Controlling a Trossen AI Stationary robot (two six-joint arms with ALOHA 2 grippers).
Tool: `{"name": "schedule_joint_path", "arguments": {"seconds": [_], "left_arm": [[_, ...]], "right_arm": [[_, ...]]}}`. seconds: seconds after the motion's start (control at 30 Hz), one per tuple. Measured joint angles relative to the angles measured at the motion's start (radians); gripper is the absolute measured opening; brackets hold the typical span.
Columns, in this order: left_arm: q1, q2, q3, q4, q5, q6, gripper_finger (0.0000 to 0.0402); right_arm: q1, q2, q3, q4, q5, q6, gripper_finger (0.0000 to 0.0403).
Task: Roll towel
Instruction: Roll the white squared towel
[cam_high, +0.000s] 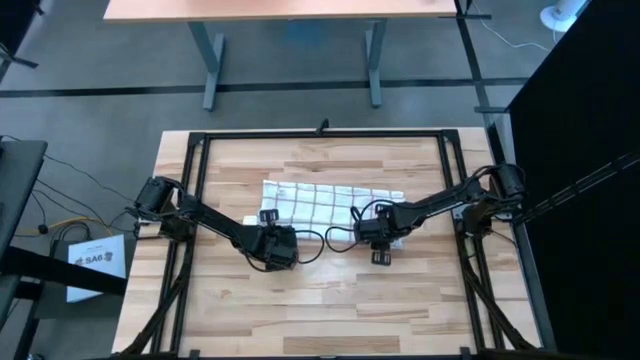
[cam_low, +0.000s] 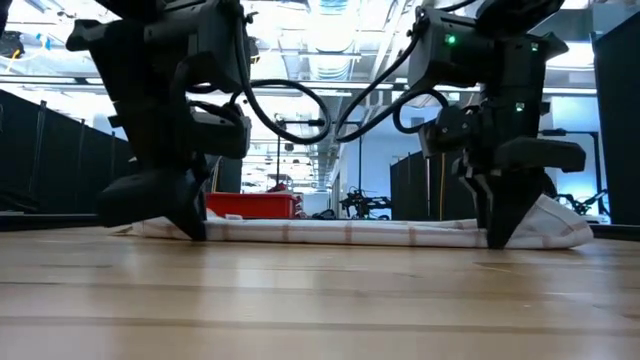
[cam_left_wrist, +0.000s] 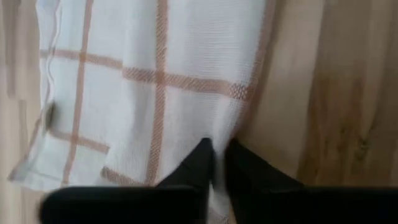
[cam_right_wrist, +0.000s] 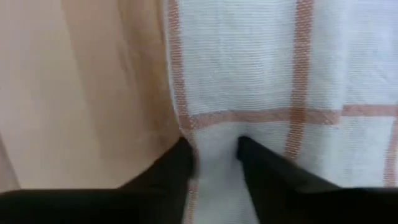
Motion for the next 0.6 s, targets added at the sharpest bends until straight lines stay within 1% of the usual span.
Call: {"name": "schedule_joint_path", "arguments": {"seconds": [0.07,0.13,0.2,0.33,0.4,0.47,0.6], "left_arm": [[0.0,0.0,-0.001,-0.006,0.0,-0.023,0.0006],[-0.001,0.0,0.0,-0.017,0.01,-0.039,0.0002],[-0.005,-0.007,0.001,-0.033,0.027,-0.06,0.0002],[-0.017,-0.032,0.0,-0.055,0.098,-0.106,0.0001],[-0.022,-0.054,-0.001,-0.057,0.15,-0.121,0.0001],[-0.026,-0.08,-0.001,-0.054,0.204,-0.131,0.0],[-0.024,-0.146,-0.001,-0.057,0.283,-0.146,0.0]], "right_arm": [[0.0,0.0,0.0,0.0,0.003,0.0,0.0041],[0.007,0.0,0.0,0.001,0.003,0.0,0.0014],[0.021,0.0,0.0,0.002,0.006,0.014,0.0012],[0.064,0.001,0.0,0.014,0.0,0.075,0.0012],[0.093,0.003,0.008,0.021,-0.038,0.112,0.0012],[0.12,0.005,0.02,0.026,-0.104,0.134,0.0012],[0.167,0.008,0.053,0.017,-0.144,0.178,0.0011]]}}
